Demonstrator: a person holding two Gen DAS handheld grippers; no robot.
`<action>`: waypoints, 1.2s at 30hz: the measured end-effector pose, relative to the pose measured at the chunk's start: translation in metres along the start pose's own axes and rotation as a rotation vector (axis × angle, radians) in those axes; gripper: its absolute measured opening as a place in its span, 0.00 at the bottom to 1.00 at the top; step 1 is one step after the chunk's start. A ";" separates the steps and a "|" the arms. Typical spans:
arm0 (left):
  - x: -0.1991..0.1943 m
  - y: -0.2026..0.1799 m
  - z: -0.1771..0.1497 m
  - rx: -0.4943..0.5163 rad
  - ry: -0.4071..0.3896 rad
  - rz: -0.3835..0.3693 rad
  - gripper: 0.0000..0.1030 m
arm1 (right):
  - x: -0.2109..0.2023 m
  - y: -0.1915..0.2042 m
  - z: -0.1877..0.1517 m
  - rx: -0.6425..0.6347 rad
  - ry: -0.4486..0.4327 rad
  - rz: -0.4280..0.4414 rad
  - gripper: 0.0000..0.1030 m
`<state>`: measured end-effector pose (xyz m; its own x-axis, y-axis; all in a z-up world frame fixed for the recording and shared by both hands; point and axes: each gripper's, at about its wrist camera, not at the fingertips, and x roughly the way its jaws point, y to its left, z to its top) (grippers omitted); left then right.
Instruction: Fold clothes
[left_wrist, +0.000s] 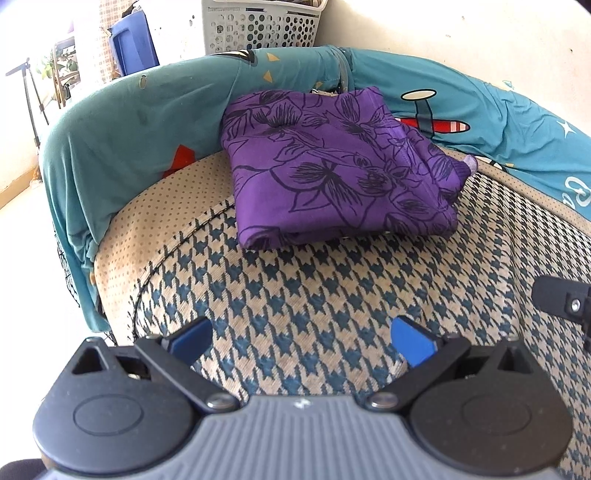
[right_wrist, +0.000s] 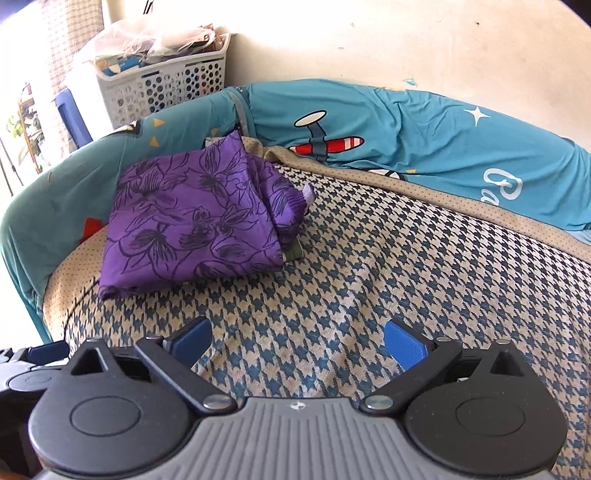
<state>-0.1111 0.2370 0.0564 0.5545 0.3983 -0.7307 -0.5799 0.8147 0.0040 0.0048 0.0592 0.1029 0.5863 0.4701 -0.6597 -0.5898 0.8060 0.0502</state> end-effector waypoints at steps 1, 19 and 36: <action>-0.001 -0.001 -0.001 0.006 0.001 0.001 1.00 | -0.001 0.001 -0.002 -0.013 0.004 -0.004 0.97; 0.000 -0.011 -0.002 0.045 0.003 -0.014 1.00 | -0.004 0.001 -0.014 -0.031 0.014 0.001 0.97; -0.001 -0.011 -0.002 0.027 0.005 -0.021 1.00 | -0.001 0.008 -0.016 -0.041 0.020 0.002 0.97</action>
<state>-0.1064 0.2274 0.0557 0.5632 0.3793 -0.7341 -0.5521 0.8337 0.0072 -0.0087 0.0595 0.0919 0.5741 0.4637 -0.6749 -0.6134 0.7895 0.0206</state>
